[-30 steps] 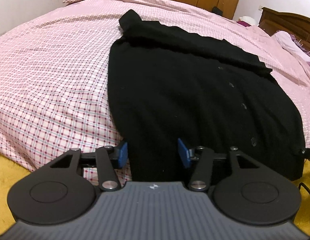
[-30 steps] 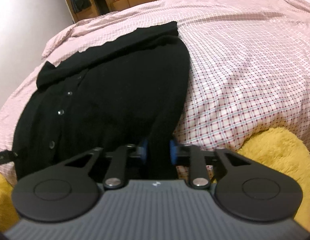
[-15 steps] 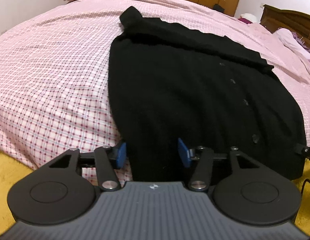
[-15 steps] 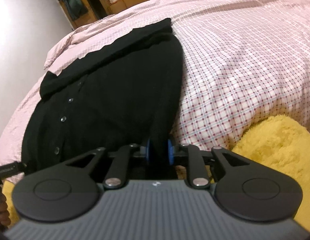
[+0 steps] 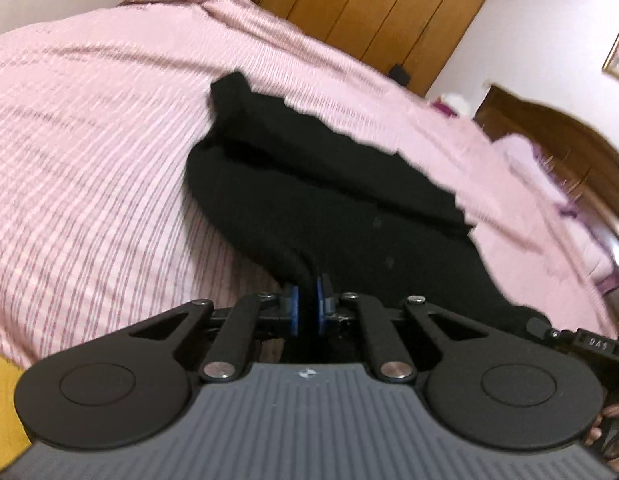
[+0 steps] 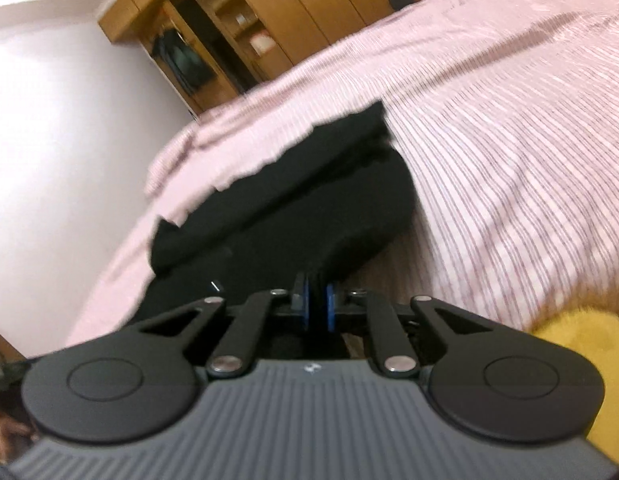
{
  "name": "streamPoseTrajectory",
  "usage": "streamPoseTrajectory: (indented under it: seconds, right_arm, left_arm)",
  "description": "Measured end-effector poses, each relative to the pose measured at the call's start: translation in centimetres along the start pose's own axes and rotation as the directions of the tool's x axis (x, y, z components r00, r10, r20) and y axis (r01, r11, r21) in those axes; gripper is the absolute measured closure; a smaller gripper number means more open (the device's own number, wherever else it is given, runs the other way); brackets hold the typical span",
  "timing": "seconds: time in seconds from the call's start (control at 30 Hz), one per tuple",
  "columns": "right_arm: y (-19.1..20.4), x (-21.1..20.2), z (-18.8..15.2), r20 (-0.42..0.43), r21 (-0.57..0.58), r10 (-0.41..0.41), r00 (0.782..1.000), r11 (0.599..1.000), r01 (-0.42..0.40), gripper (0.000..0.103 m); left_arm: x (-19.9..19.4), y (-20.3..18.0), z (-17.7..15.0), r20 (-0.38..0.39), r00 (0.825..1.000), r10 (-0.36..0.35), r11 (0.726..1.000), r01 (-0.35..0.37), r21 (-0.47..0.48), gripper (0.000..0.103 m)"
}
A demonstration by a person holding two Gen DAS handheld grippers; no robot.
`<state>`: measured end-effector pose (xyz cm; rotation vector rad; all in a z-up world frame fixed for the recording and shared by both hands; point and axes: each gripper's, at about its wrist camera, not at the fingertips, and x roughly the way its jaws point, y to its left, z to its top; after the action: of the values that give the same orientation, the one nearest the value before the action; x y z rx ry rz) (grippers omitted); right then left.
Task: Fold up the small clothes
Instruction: 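Grasp the cardigan hem with both grippers and fold it toward the collar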
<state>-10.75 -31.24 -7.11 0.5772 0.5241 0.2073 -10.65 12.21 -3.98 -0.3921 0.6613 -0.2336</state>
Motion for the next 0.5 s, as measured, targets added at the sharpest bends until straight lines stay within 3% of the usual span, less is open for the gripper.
streamPoseTrajectory:
  seconds: [0.17, 0.5]
  right_arm:
    - [0.4, 1.0, 2.8, 0.045, 0.041, 0.069, 0.997, 0.997, -0.071, 0.092]
    - [2.4, 5.5, 8.4, 0.136, -0.033, 0.068, 0.988, 0.997, -0.064, 0.092]
  left_arm:
    - [0.1, -0.7, 2.8, 0.057, 0.998, -0.016, 0.999, 0.018, -0.035, 0.094]
    - [3.7, -2.7, 9.8, 0.174, 0.985, 0.008, 1.0, -0.003, -0.03, 0.094]
